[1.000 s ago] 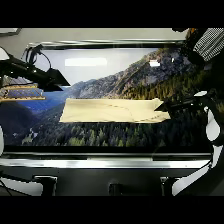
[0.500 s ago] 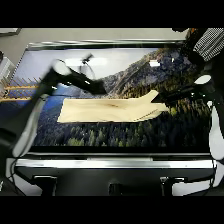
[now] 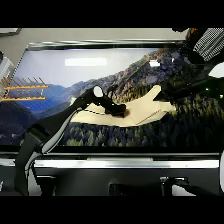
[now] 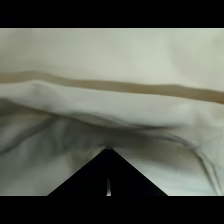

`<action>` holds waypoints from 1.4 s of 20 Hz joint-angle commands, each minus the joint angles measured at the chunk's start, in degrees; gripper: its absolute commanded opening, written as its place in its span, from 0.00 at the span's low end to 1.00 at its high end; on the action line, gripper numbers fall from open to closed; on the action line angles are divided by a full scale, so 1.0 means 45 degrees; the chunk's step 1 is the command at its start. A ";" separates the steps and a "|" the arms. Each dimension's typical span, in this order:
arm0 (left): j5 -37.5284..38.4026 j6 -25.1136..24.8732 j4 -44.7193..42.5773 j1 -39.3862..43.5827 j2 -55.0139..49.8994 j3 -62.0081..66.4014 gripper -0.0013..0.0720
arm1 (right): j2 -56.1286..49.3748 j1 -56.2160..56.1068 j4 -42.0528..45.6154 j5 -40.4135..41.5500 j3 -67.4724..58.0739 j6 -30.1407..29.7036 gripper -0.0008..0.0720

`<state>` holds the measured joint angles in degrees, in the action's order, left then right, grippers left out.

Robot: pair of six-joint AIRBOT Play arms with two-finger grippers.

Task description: Fold the clothes and pants, and hang the long-sleeved shirts on hangers.

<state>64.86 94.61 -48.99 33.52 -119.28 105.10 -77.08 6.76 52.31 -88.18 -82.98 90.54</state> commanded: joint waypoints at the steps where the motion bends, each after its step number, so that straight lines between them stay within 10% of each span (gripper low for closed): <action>1: -0.0461 0.0801 0.0418 0.0835 -0.0243 -0.0005 0.04 | 0.0889 -0.0029 0.0627 -0.0248 -0.0010 0.0175 0.07; 8: -0.4022 0.0505 0.6669 0.2516 -0.1409 0.0000 0.04 | 0.0952 -0.0029 0.0991 0.0063 -0.1010 0.0233 0.07; 12: -0.5241 -0.0165 0.6810 0.2331 -0.1253 0.0131 0.04 | 0.0714 -0.0044 0.1258 -0.0005 -0.1248 0.0316 0.07; 22: -0.1059 0.0408 -0.4269 -0.3638 0.4784 0.0131 0.04 | -0.1953 -0.3944 0.0529 0.2958 -0.1253 0.0214 0.07; 28: 0.0831 -0.0505 -0.4658 -0.6368 0.8961 0.0126 0.04 | -0.5085 -0.6785 -0.3240 0.6431 -0.1253 0.0486 0.07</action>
<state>63.16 94.35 -66.65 9.87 -86.94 105.69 -93.56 -18.00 45.82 -67.70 -88.55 91.59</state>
